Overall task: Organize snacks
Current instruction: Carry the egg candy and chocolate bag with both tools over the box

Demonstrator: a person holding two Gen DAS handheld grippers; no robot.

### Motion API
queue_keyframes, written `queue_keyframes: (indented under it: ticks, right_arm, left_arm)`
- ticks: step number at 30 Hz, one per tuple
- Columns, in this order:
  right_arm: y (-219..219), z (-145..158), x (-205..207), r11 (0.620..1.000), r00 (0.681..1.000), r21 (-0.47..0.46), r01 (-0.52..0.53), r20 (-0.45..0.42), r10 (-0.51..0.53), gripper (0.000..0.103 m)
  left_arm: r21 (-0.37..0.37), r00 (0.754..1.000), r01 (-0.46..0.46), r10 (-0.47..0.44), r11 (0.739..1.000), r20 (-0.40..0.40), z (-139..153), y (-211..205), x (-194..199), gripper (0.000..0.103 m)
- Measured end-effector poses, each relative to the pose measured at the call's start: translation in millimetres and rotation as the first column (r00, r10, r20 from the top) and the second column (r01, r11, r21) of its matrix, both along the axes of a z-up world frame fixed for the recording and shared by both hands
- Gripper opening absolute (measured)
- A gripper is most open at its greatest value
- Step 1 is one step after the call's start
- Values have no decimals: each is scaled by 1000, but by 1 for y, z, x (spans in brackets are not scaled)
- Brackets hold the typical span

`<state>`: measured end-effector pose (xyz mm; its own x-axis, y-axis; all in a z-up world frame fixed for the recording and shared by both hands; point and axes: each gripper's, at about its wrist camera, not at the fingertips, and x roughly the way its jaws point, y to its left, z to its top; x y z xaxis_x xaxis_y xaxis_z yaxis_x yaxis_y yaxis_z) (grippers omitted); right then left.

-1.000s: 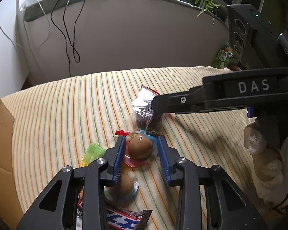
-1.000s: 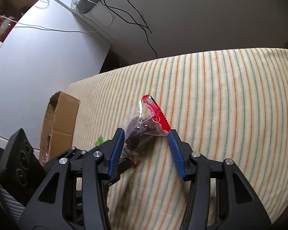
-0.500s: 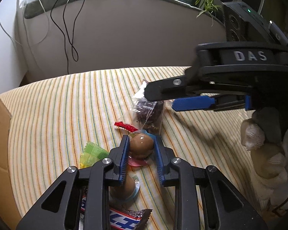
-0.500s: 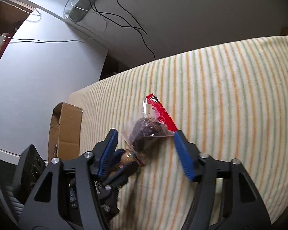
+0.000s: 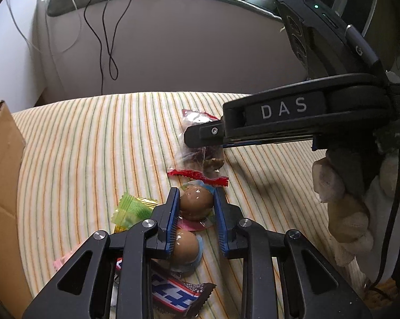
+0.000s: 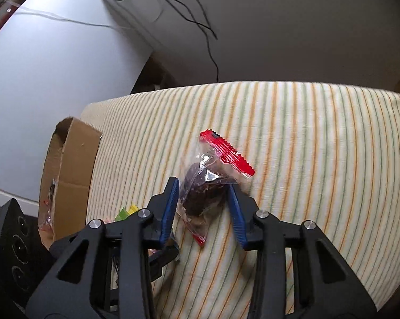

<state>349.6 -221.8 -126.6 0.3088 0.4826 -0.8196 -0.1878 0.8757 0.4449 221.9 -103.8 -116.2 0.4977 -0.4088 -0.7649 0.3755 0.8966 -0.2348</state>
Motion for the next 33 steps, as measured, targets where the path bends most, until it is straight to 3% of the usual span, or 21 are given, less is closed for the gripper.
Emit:
queue_keyframes:
  ticks: [18,26,33]
  right_arm:
    - [-17,57,-54,999,984,2,34,177,-33,34]
    - [0,88,-83,1000,966,-9,-4,260,6,34]
    - [29,103,-104,998,952,-17,-54,300,57,34]
  left_arm:
    - [-68,993,-36,43,997,112,50,34,-52,24]
    - [-94,979,-77,93,993,179,72,59,-86,24]
    - [-94,965,-124,142,988,219,88,73,-92,24]
